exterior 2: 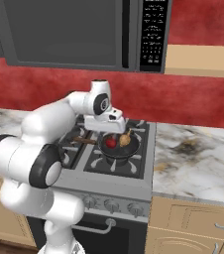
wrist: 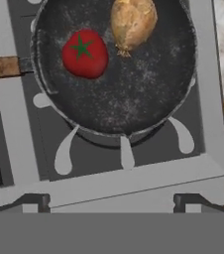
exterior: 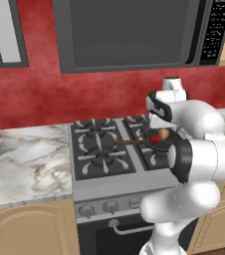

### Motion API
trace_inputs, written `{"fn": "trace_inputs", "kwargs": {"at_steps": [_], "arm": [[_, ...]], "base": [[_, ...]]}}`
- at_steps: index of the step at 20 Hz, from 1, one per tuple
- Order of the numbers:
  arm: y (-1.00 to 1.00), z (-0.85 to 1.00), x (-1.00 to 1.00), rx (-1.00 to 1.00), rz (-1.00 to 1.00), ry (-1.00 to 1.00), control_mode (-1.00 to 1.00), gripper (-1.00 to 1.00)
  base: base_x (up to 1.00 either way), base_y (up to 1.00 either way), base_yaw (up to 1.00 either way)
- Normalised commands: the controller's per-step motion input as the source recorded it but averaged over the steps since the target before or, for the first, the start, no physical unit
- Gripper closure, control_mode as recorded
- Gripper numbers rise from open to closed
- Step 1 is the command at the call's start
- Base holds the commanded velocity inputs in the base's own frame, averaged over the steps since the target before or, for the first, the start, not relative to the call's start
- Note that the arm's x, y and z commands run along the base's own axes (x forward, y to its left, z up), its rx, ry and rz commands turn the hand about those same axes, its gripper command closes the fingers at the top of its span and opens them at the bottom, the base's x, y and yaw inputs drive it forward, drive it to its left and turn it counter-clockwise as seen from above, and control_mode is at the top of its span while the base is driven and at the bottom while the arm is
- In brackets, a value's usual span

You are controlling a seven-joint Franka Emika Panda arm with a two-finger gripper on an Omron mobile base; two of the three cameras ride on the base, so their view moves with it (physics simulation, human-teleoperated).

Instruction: Place the pan on the front right burner on the stove. Then place the tomato and the onion in the pan and turn on the front right burner.

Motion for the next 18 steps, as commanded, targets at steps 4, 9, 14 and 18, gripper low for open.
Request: {"fn": "trace_inputs", "kwargs": {"at_steps": [4,9,14,18], "arm": [[-0.16,0.15,-0.93,0.00,0.00,0.00,-1.00,-1.00],[-0.29,0.04,-0.97,0.01,0.00,-0.05,-1.00,-1.00],[-0.32,0.00,-0.73,0.02,0.00,-0.07,-1.00,-1.00],[-0.28,0.00,-0.47,0.03,0.00,-0.11,-1.00,-1.00]], "base": [[0.00,0.00,0.00],[0.00,0.00,0.00],[0.00,0.00,0.00],[0.00,0.00,0.00]]}}
